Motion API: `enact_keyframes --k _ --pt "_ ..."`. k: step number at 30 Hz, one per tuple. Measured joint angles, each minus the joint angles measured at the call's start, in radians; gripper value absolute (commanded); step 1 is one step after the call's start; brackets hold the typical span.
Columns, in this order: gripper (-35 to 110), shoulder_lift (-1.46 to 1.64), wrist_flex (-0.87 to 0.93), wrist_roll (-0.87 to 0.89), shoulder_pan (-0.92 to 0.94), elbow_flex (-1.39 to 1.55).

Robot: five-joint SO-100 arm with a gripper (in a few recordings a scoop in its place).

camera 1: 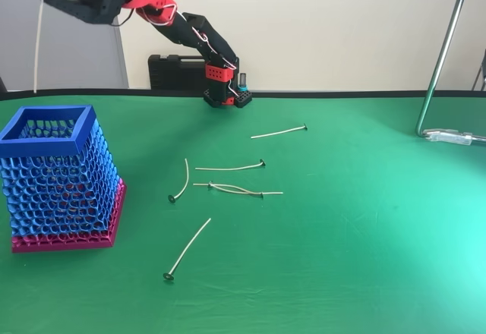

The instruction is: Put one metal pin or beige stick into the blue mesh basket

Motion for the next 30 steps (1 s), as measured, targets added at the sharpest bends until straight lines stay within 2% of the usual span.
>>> enact_keyframes --k 7,19,20,25,30 --pt "0 -0.034 -0.077 0.008 0.000 0.081" --pt "0 -0.014 -0.161 0.058 0.021 0.407" --pt "2 -0.009 -0.163 0.063 0.021 0.422" --pt "31 -0.006 -0.166 0.075 0.021 0.428" --pt "36 -0.006 -0.166 0.101 0.023 0.428"
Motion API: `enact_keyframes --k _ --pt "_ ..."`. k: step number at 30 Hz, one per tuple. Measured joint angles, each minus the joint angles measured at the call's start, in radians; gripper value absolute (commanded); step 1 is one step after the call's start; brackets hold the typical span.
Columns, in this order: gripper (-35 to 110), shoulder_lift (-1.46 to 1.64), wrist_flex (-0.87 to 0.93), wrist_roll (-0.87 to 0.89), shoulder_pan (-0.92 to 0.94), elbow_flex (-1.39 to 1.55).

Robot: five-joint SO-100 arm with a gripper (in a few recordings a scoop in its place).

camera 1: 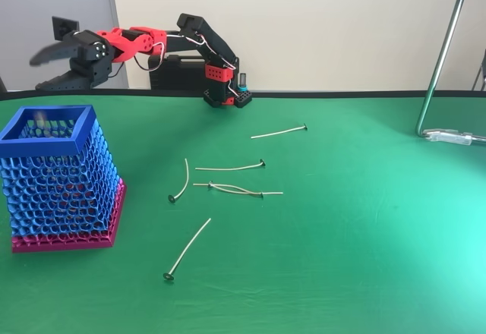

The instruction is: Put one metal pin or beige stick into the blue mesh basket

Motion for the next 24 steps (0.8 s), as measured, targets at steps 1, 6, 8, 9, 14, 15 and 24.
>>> enact_keyframes --k 1,6,8,9,14,15,24 --pt "34 0.000 0.000 0.002 0.002 0.000" --pt "6 0.002 0.000 -0.002 0.005 0.000" --pt "0 0.035 0.000 -0.005 0.005 0.015" --pt "0 0.067 0.000 -0.002 0.005 0.040" --pt "0 0.268 0.014 0.032 -0.021 0.210" --pt "0 0.291 0.014 0.034 -0.028 0.233" --pt "0 0.805 0.066 0.041 -0.132 0.747"
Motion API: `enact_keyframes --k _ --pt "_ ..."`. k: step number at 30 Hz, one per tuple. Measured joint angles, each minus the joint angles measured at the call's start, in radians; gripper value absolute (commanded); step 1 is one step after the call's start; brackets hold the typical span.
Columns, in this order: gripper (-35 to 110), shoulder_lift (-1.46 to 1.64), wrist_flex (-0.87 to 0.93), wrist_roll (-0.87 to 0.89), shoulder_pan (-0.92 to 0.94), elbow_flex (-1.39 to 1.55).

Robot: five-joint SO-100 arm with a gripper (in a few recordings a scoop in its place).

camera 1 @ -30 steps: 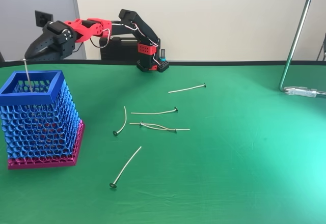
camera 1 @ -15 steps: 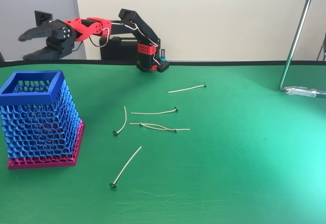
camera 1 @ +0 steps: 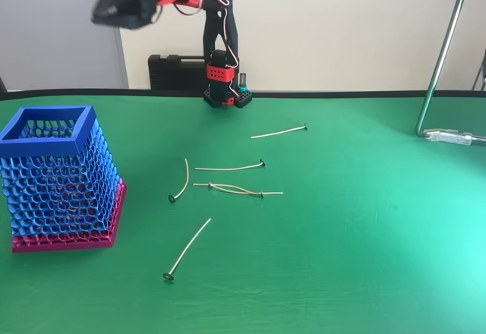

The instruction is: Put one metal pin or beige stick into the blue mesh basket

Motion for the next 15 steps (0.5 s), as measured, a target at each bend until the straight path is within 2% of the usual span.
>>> enact_keyframes --k 15 --pt "0 0.629 0.141 0.000 -0.218 0.624"
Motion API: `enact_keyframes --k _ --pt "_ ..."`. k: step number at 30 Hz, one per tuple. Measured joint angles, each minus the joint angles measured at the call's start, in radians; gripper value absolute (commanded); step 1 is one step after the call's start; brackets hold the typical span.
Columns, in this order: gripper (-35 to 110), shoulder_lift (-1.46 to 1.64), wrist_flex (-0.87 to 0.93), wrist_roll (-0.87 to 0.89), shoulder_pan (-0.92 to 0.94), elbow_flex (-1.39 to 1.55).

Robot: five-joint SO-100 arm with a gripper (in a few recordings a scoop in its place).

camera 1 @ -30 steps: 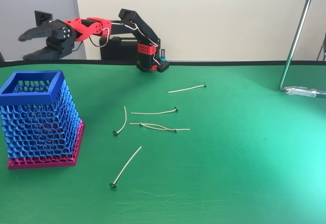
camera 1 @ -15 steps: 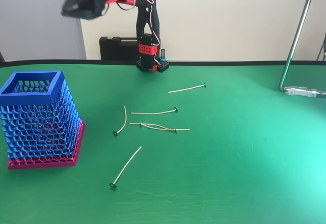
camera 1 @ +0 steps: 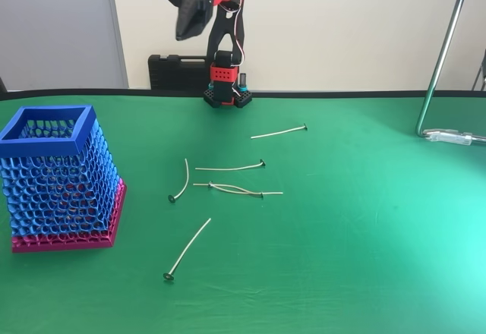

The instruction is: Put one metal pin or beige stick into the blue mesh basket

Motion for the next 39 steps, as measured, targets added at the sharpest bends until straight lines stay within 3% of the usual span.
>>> enact_keyframes --k 19,39 --pt "0 0.646 0.066 -0.002 -0.144 0.788" --pt "0 1.081 0.216 -0.002 -0.183 1.215"
